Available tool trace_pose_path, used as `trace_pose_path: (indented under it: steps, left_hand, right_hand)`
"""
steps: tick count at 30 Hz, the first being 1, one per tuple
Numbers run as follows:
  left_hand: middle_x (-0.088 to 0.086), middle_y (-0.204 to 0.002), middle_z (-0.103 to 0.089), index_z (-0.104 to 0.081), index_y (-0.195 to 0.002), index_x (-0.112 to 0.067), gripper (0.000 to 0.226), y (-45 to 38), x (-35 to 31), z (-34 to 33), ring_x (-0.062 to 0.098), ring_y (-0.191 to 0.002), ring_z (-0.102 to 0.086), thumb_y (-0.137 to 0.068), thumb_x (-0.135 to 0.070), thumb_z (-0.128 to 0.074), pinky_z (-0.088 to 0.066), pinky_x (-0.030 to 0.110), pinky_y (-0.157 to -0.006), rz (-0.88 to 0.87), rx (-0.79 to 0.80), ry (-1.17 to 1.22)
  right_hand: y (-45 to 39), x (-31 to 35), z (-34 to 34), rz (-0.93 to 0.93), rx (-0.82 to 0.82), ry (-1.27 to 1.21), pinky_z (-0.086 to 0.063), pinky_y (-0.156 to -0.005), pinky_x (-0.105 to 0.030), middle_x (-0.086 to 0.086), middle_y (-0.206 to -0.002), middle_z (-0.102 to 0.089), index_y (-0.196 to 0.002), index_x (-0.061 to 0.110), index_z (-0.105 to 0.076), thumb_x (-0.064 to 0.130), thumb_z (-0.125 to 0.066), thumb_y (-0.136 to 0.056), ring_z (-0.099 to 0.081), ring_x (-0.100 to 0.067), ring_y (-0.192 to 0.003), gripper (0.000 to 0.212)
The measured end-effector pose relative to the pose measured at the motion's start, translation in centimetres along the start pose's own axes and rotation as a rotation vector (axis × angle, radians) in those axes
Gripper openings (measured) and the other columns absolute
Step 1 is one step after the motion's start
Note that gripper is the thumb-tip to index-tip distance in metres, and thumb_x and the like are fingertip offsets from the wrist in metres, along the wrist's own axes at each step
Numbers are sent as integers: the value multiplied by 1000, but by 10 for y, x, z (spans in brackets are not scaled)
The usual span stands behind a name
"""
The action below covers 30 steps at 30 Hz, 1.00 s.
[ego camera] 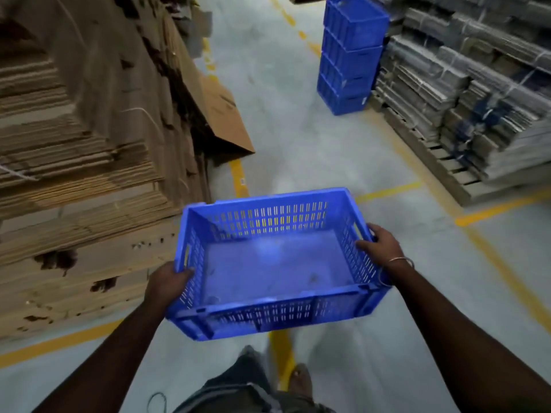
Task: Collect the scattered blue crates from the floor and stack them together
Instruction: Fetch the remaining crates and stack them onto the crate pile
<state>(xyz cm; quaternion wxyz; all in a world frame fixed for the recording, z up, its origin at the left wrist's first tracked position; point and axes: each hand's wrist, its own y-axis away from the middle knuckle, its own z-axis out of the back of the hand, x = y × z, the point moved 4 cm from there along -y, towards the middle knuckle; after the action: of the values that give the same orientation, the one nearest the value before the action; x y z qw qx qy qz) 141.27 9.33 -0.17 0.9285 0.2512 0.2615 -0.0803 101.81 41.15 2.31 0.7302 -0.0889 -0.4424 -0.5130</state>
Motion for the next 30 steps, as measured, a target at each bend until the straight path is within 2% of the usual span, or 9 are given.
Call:
trace_pose_path:
  steps: [3,7,10,13,16,20,24,28,30]
  left_hand:
    - [19,-100,-71,-70,-108,-10,38,-49,-47,-28,34,-92,-67,-86,-42,-69,-49,38,-75,-11,39,-28]
    - [16,-101,-72,-70,-110,-13,46,-119,-107,-59,33,-92,-68,-80,-49,-67,-53,39,-77,-36,86,-8]
    - [18,-102,-71,-69,-112,-11,45,-173,-154,-76,34,-92,-67,-82,-45,-68,-51,36,-76,-43,134,2]
    - [16,-95,-72,-69,-107,-10,48,-226,-199,-79,32,-86,-68,-77,-48,-67,-55,41,-79,-42,169,-2]
    - [16,-96,-72,-68,-105,-11,65,-287,-248,-82,32,-88,-69,-63,-60,-61,-57,44,-80,-93,149,-22]
    - [22,-104,-67,-64,-104,-5,48,-345,-331,-84,38,-97,-65,-83,-47,-69,-53,42,-81,-153,116,-140]
    - [20,-98,-69,-66,-98,-7,44,-411,-412,-96,37,-91,-66,-83,-49,-66,-54,41,-77,-227,88,-205]
    - [17,-100,-69,-65,-99,-13,45,-475,-489,-115,35,-94,-67,-83,-54,-61,-55,42,-80,-249,80,-207]
    - [18,-102,-69,-65,-102,-11,42,-494,-533,-120,36,-96,-66,-86,-50,-63,-53,42,-81,-262,68,-187]
  right_hand:
    - [-39,-6,22,-94,-63,11,-49,-82,-34,-13,-105,-67,-132,17,-56,16,-75,-79,-64,-28,-89,57]
    - [-104,-6,37,-149,-107,63,-53,-87,-42,-16,-111,-69,-133,19,-55,18,-74,-77,-67,-34,-92,59]
    - [-148,8,43,-193,-159,67,-53,-87,-43,-15,-111,-68,-134,18,-55,17,-73,-78,-66,-34,-93,59]
    - [-189,29,52,-240,-186,50,-53,-88,-46,-13,-116,-68,-137,20,-52,20,-72,-79,-66,-34,-95,61]
    - [-234,45,59,-239,-201,35,-52,-88,-44,-13,-119,-66,-137,19,-52,20,-71,-81,-65,-33,-98,60]
    - [-302,62,74,-246,-212,-12,-53,-84,-41,-8,-119,-67,-134,23,-53,31,-69,-78,-67,-29,-93,59]
    - [-382,73,93,-308,-244,-135,-56,-83,-52,-9,-111,-67,-138,30,-47,34,-68,-76,-68,-32,-86,66]
    - [-478,90,119,-306,-242,-208,-57,-80,-54,-10,-107,-66,-133,34,-50,35,-67,-77,-69,-33,-83,58]
    - [-527,98,136,-309,-215,-221,-57,-80,-54,-10,-109,-65,-131,35,-51,39,-66,-73,-69,-33,-84,60]
